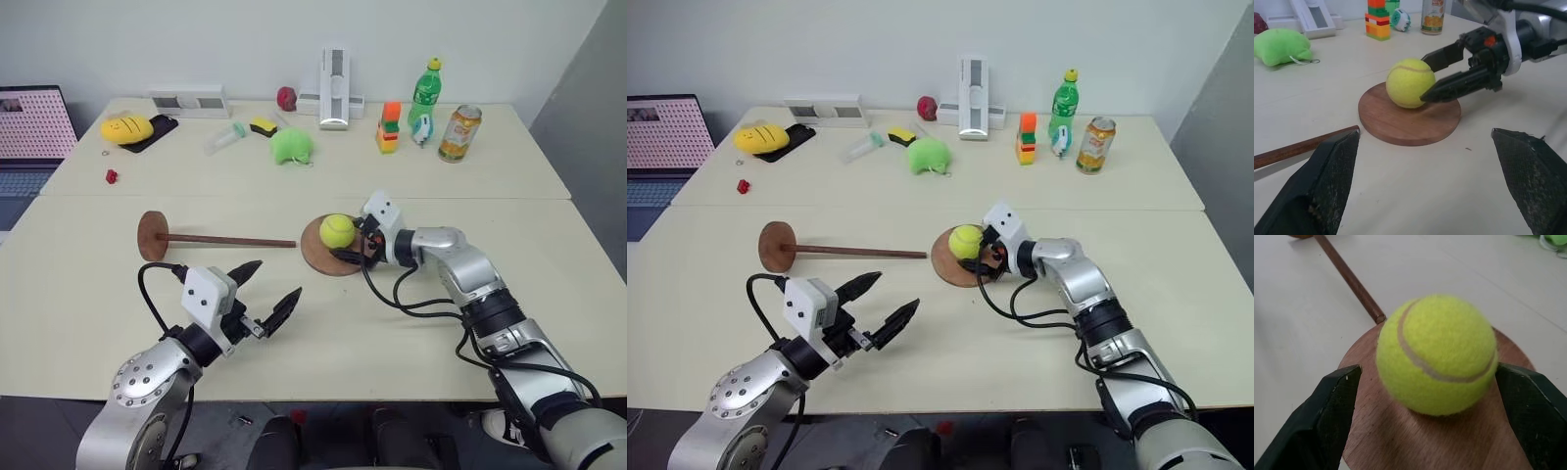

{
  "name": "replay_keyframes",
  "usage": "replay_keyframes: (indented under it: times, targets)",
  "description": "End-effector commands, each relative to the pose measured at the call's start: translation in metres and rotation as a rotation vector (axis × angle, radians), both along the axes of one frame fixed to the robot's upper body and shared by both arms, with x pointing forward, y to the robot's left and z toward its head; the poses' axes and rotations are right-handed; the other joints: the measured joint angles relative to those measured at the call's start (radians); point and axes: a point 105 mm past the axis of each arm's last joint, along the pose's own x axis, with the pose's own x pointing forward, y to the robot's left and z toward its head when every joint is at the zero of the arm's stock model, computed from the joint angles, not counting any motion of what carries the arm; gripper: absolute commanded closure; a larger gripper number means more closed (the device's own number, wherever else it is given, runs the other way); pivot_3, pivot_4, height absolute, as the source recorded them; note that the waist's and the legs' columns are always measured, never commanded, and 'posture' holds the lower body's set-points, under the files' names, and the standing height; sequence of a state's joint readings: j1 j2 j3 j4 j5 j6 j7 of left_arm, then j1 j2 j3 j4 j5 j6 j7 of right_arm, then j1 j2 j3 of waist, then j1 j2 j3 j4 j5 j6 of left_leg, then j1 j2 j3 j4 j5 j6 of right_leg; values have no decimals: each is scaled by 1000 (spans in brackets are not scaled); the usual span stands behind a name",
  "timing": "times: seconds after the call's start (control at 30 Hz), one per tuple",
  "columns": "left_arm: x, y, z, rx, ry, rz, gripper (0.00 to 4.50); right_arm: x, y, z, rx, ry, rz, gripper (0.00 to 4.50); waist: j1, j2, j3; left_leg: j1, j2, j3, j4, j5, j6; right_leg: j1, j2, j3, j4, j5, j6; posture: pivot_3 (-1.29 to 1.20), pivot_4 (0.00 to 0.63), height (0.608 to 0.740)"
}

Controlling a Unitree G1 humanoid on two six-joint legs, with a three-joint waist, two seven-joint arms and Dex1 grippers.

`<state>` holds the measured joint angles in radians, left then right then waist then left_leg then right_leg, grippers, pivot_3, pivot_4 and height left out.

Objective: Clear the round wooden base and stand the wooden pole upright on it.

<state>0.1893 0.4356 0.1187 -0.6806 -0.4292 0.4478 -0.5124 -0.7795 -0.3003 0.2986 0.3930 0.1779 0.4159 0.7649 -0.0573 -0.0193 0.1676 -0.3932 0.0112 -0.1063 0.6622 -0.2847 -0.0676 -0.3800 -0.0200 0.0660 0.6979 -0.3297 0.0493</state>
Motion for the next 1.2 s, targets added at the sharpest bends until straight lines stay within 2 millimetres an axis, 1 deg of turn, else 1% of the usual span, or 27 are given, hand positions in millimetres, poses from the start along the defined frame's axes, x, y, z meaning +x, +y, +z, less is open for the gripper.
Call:
replay_keyframes:
  times: [0.03, 0.17, 0.2, 0.23, 0.27, 0.33, 0.43, 0.53, 0.57, 0.63, 0.7, 0.77, 0.83, 0.87, 0.9, 0.97, 1.0, 1.07, 1.1, 1.13, 1.2]
  targets:
    - [-2, -5, 7, 13, -50, -19, 0, 5, 8, 19, 24, -72, 20, 34, 0, 0, 0, 0, 0, 0, 0, 0, 0, 0, 0, 0, 0, 0, 0, 0, 150, 740]
    - [-1, -6, 8, 1, -50, -17, 0, 9, 10, 23, 63, -70, 7, 34, 0, 0, 0, 0, 0, 0, 0, 0, 0, 0, 0, 0, 0, 0, 0, 0, 150, 740]
    - [-1, -6, 9, -3, -50, -15, 0, 10, 10, 24, 74, -65, 3, 397, 0, 0, 0, 0, 0, 0, 0, 0, 0, 0, 0, 0, 0, 0, 0, 0, 150, 740]
    - [-1, -6, 9, -3, -50, -15, 0, 10, 9, 25, 80, -60, 0, 470, 0, 0, 0, 0, 0, 0, 0, 0, 0, 0, 0, 0, 0, 0, 0, 0, 150, 740]
    - [-1, -6, 9, -3, -50, -15, 0, 10, 9, 25, 85, -58, -2, 764, 0, 0, 0, 0, 0, 0, 0, 0, 0, 0, 0, 0, 0, 0, 0, 0, 150, 740]
    - [-1, -6, 9, 0, -51, -17, 0, 11, 8, 25, 92, -52, -5, 1155, 0, 0, 0, 0, 0, 0, 0, 0, 0, 0, 0, 0, 0, 0, 0, 0, 150, 740]
    - [1, -6, 10, 2, -54, -19, 0, 10, 8, 25, 104, -42, 0, 1631, 0, 0, 0, 0, 0, 0, 0, 0, 0, 0, 0, 0, 0, 0, 0, 0, 150, 740]
    - [2, -5, 10, 1, -54, -19, 0, 10, 7, 26, 109, -42, -1, 1903, 0, 0, 0, 0, 0, 0, 0, 0, 0, 0, 0, 0, 0, 0, 0, 0, 150, 740]
    - [3, -5, 11, 2, -57, -22, 0, 11, 5, 29, 122, -44, -10, 1994, 0, 0, 0, 0, 0, 0, 0, 0, 0, 0, 0, 0, 0, 0, 0, 0, 150, 740]
    - [5, -6, 13, 2, -65, -29, 0, 11, -2, 43, 188, -49, -38, 2100, 0, 0, 0, 0, 0, 0, 0, 0, 0, 0, 0, 0, 0, 0, 0, 0, 150, 740]
    - [6, -8, 16, 7, -76, -43, 0, 11, -10, 60, 291, -38, -65, 2156, 2, 1, 1, -1, 0, 0, 0, 0, 0, 0, 0, 0, 0, 0, 0, 0, 150, 740]
    - [8, -16, 21, 8, -83, -100, 0, 20, -45, 77, 334, -99, -199, 2156, 4, 1, 1, -1, 0, 0, 0, 0, 0, 0, 0, 0, 0, 0, 0, 0, 150, 740]
    - [11, -24, 25, 13, -86, -162, 0, 31, -84, 85, 335, -148, -375, 2156, 14, 1, 1, -2, -1, -1, 0, 0, 0, 0, -1, -2, -1, 0, 0, 0, 150, 740]
    - [13, -27, 27, 12, -84, -180, 0, 34, -97, 86, 332, -160, -435, 2156, 16, 1, 1, -2, -1, -1, 0, 0, 0, 0, -1, -1, -1, 0, 0, 0, 150, 740]
    - [15, -31, 29, 12, -88, -209, 0, 40, -118, 86, 303, -192, -529, 2156, 18, 1, 1, -1, -1, 0, 0, 0, 0, 1, -1, -1, -1, 0, 0, 0, 150, 740]
    - [19, -42, 35, 18, -100, -279, 0, 49, -162, 78, 227, -224, -728, 2156, 22, 1, 1, -1, -2, 0, 0, 0, 0, 1, -1, -1, -1, 0, 0, 0, 150, 740]
    - [21, -47, 37, 24, -104, -314, 0, 51, -180, 73, 188, -234, -805, 2156, 21, 1, 0, -1, -2, 0, 0, 0, 0, 0, -1, -1, -1, 0, 0, 0, 150, 740]
    - [23, -54, 39, 35, -111, -359, 0, 54, -198, 67, 147, -238, -875, 2156, 20, 1, 1, -1, -2, 2, 0, 0, 0, 0, -1, 0, -1, 0, 0, 0, 150, 740]
    - [24, -56, 39, 39, -113, -373, 0, 55, -202, 65, 137, -238, -890, 2156, 15, 1, 1, -1, -2, 2, 0, 0, 0, 0, -1, 1, -1, 0, 0, 0, 150, 740]
    - [26, -61, 40, 46, -118, -406, 0, 56, -210, 59, 132, -213, -921, 2156, 4, 1, 1, -1, -1, 3, 0, 0, 0, -1, 0, 2, -1, 0, 0, 0, 150, 740]
    - [31, -74, 44, 52, -131, -479, 0, 57, -220, 43, 156, -138, -956, 2156, -4, 2, 1, -1, -1, 5, -1, 0, -1, -2, 0, 4, 0, 0, 0, 0, 150, 740]
